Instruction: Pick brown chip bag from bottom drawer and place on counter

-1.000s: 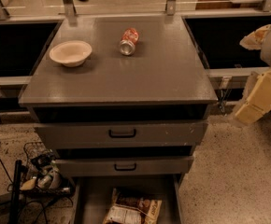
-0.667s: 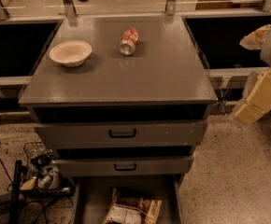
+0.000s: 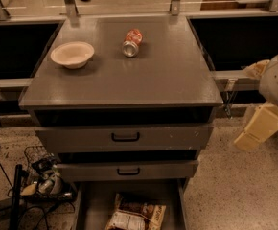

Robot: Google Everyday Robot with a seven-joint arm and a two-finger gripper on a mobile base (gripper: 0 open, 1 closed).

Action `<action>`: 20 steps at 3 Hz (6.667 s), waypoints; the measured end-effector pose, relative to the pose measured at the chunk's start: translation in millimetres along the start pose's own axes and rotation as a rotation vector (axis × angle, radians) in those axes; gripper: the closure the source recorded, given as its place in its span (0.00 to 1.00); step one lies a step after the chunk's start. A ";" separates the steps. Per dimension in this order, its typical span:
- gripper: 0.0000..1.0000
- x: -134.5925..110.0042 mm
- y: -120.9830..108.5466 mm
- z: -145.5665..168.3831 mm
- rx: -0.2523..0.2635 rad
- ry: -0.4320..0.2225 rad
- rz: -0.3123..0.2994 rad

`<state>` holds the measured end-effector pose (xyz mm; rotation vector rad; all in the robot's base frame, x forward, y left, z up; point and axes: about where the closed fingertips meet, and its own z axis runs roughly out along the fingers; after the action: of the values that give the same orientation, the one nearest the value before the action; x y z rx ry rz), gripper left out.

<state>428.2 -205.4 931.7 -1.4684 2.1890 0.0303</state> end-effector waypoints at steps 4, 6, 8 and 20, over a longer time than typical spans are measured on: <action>0.00 61.4 57.2 121.9 -0.213 0.075 -0.119; 0.00 69.7 63.8 143.4 -0.273 0.097 -0.124; 0.00 88.4 87.2 199.7 -0.323 0.050 -0.026; 0.00 132.8 147.3 439.3 -0.427 -0.002 0.061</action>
Offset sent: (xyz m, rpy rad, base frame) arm -0.0196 0.0008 -0.1445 -0.0350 0.1534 0.1343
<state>432.1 -131.9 455.4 -1.6135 2.3210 0.5503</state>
